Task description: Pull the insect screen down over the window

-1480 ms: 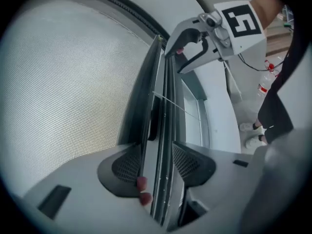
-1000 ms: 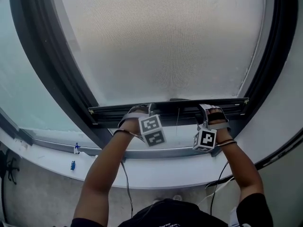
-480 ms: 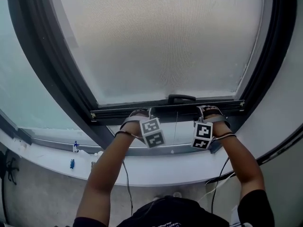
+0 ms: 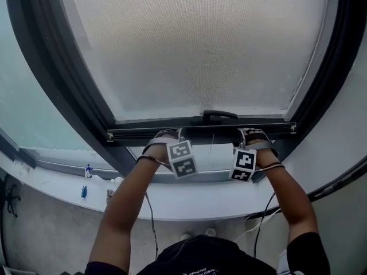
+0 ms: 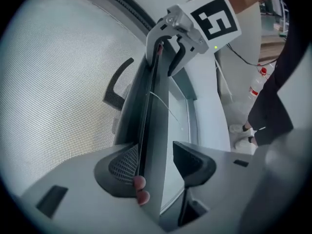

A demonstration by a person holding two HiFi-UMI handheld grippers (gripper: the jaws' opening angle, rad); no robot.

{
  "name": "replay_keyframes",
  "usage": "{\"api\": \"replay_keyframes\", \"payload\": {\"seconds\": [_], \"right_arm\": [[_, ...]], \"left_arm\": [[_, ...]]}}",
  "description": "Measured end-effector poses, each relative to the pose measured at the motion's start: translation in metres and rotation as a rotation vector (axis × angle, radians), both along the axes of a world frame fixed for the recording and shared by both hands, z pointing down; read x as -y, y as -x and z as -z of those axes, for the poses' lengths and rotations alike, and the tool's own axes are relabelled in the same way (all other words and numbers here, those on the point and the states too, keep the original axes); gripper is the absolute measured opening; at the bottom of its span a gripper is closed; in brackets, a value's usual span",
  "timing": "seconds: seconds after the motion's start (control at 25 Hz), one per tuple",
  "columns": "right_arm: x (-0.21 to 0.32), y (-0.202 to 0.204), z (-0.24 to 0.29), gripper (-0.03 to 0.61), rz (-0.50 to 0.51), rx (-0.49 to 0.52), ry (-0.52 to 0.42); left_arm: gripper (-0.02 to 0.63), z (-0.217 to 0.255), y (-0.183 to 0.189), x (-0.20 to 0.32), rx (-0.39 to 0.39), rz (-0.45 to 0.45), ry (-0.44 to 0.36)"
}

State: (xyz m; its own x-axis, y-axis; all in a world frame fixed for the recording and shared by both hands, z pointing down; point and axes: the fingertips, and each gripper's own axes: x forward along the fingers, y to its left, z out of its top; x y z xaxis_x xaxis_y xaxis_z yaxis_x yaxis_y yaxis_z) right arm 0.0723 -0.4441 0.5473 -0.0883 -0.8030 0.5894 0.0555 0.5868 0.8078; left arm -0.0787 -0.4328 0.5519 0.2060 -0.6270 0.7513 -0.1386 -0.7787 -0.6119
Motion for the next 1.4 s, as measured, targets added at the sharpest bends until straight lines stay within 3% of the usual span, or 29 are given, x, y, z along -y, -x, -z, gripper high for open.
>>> {"api": "replay_keyframes", "payload": {"seconds": [0.24, 0.64, 0.8, 1.0, 1.2, 1.4], "right_arm": [[0.002, -0.002, -0.004, 0.190, -0.015, 0.057, 0.021], [-0.007, -0.003, -0.009, 0.190, -0.031, -0.001, 0.041], [0.001, 0.001, -0.008, 0.190, -0.045, 0.028, 0.019], [0.007, 0.002, -0.008, 0.190, -0.058, 0.002, -0.018], [0.008, 0.001, -0.008, 0.190, -0.048, -0.005, -0.054], [0.009, 0.004, -0.001, 0.190, -0.032, 0.065, -0.014]], "left_arm": [[0.207, -0.006, -0.001, 0.000, 0.006, 0.012, -0.050], [0.218, -0.010, -0.002, -0.003, 0.013, 0.018, -0.081], [0.218, -0.009, 0.000, 0.003, 0.012, 0.023, -0.092], [0.218, -0.009, 0.002, 0.006, -0.001, 0.009, -0.051], [0.218, -0.009, 0.001, 0.008, 0.002, 0.011, -0.084], [0.215, -0.006, 0.003, 0.007, 0.032, 0.005, -0.007]]}}
